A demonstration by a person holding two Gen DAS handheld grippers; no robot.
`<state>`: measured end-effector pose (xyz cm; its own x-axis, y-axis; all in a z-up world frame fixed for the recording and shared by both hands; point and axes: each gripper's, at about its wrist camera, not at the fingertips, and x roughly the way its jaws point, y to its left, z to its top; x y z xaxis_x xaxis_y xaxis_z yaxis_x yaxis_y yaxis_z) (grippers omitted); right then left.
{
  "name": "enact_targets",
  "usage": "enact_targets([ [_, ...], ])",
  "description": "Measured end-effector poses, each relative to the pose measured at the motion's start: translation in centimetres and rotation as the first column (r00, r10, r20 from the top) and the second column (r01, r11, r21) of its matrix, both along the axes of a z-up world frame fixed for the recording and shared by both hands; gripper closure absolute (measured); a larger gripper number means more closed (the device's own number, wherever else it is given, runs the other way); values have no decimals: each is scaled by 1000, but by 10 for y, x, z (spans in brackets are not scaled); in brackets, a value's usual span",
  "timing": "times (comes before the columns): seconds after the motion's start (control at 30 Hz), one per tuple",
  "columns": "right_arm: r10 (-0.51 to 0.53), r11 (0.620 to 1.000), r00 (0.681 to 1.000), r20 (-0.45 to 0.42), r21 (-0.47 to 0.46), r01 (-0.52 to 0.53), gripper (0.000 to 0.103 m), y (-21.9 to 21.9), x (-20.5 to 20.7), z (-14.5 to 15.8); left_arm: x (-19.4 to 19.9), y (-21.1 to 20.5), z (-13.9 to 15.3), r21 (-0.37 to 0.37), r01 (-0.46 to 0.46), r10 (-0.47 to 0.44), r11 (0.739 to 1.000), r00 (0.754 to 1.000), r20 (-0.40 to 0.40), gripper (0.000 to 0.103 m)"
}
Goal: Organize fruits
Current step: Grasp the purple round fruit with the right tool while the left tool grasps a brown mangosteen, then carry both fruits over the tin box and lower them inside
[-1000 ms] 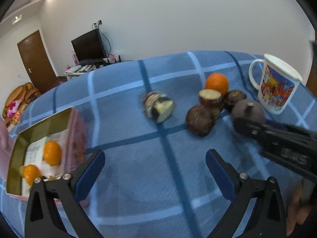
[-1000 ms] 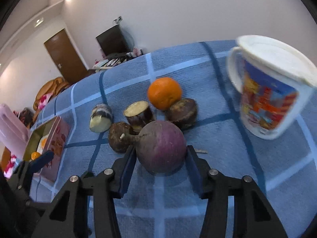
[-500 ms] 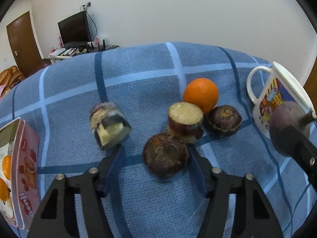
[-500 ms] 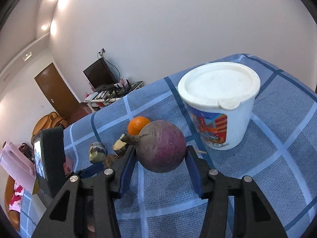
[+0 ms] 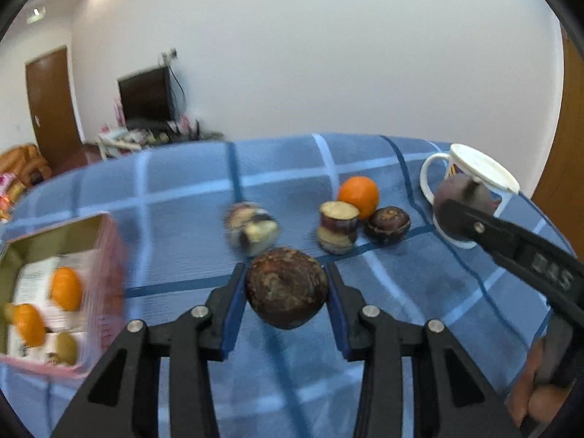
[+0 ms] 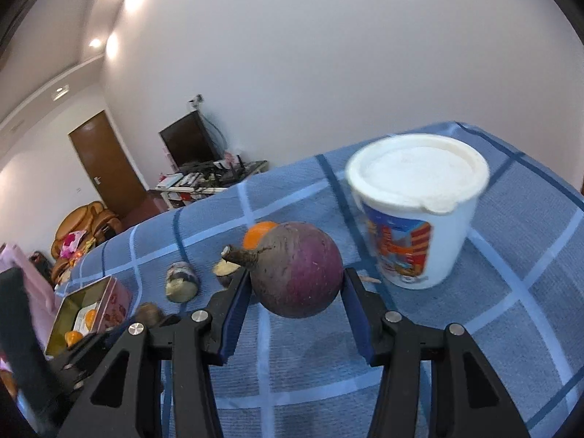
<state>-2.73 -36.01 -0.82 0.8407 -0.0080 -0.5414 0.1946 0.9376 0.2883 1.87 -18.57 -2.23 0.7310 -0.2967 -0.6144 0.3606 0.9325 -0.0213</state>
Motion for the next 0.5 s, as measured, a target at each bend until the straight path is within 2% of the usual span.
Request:
enact_targets([
  [0.23, 90, 987, 993, 75, -137, -80, 50, 40, -7, 3, -18, 43, 10, 0, -79, 79, 997, 993, 92, 60],
  [0.37, 75, 979, 990, 122, -197, -50, 51, 50, -19, 9, -28, 55, 10, 17, -77, 74, 997, 992, 107, 60],
  [0.5, 58, 973, 990, 131, -230, -27, 51, 58, -28, 11, -33, 63, 11, 18, -74, 71, 997, 991, 116, 60],
])
